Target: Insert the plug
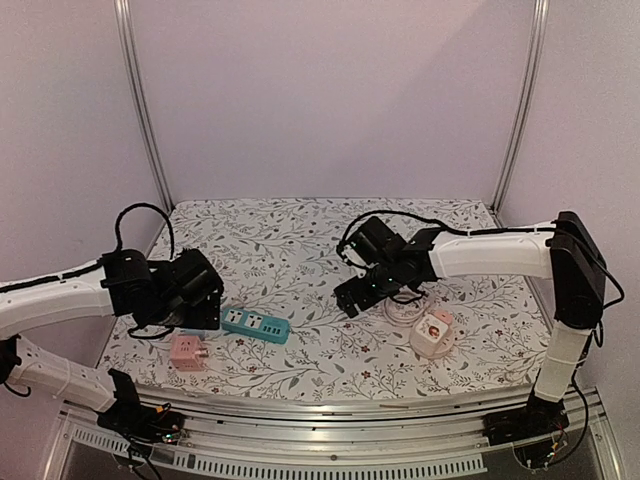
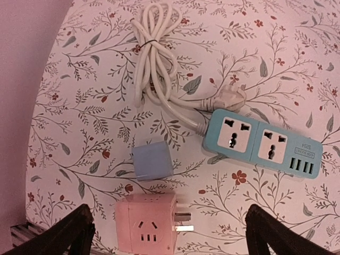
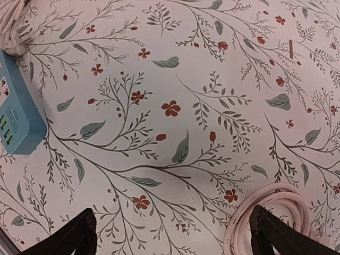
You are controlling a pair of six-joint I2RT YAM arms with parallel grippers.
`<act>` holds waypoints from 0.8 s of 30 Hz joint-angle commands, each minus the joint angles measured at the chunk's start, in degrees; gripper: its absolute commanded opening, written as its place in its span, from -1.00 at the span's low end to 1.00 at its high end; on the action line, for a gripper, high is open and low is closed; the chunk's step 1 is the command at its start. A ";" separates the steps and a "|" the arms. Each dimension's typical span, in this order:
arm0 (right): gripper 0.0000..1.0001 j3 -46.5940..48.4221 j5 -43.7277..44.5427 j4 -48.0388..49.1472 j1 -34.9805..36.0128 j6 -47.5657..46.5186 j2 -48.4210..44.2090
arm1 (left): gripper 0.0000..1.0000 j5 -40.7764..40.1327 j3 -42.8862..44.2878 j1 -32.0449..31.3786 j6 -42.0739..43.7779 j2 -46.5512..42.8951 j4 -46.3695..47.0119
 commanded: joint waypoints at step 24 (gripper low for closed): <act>0.98 -3.94 -4.89 5.58 -0.43 -1.03 -1.40 | 0.86 18.66 -12.53 10.16 -4.47 -2.42 2.58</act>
